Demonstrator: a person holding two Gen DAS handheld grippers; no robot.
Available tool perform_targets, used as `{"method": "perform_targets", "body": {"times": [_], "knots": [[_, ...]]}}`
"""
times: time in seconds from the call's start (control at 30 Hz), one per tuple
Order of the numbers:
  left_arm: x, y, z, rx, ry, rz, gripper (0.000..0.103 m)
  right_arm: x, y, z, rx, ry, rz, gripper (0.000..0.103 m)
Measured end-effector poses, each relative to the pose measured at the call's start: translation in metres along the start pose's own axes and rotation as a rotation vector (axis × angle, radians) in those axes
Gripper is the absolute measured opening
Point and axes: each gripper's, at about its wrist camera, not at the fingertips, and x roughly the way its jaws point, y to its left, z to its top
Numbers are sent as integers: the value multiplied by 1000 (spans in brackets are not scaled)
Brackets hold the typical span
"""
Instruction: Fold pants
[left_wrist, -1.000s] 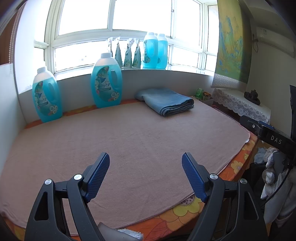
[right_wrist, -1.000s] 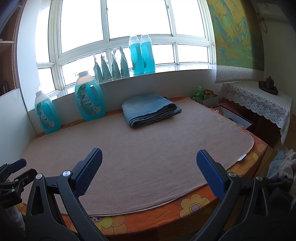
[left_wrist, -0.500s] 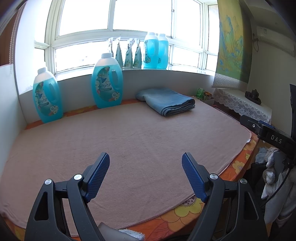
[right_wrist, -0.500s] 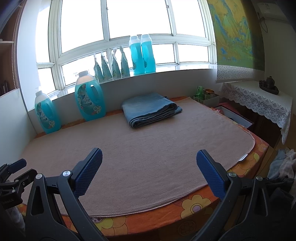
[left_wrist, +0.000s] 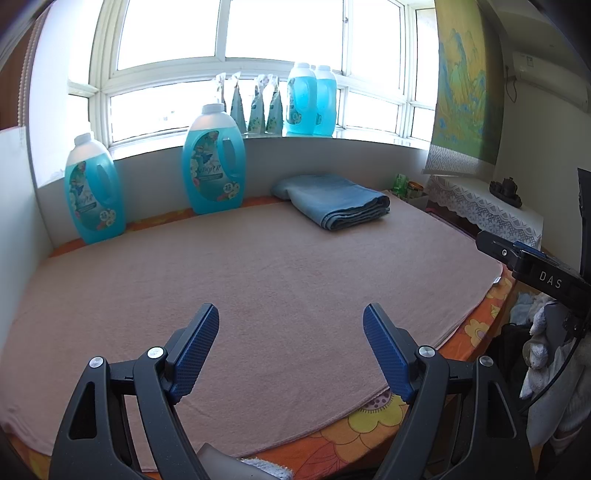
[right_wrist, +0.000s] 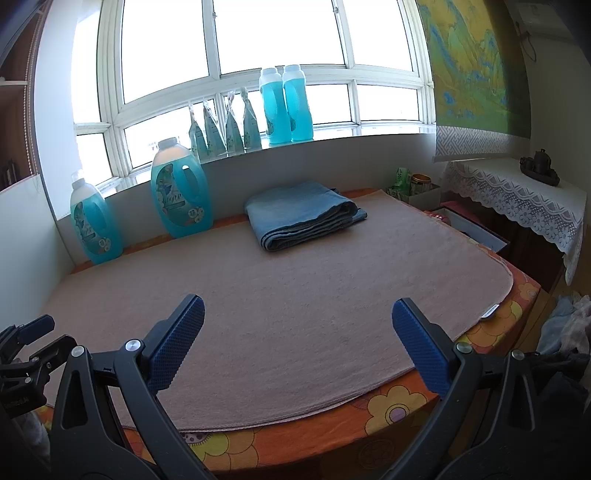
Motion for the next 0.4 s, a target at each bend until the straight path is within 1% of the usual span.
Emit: {"method": "perform_targets", "body": {"times": [0.17, 0.33, 0.4], "knots": [[2, 0, -1, 0, 3, 2, 81, 1, 2, -1, 1, 1, 0, 103], [0, -1, -4, 3, -27, 8, 80, 2, 1, -1, 1, 1, 1, 103], [1, 0, -3, 2, -18, 7, 81, 1, 1, -1, -1, -1, 3, 103]]}}
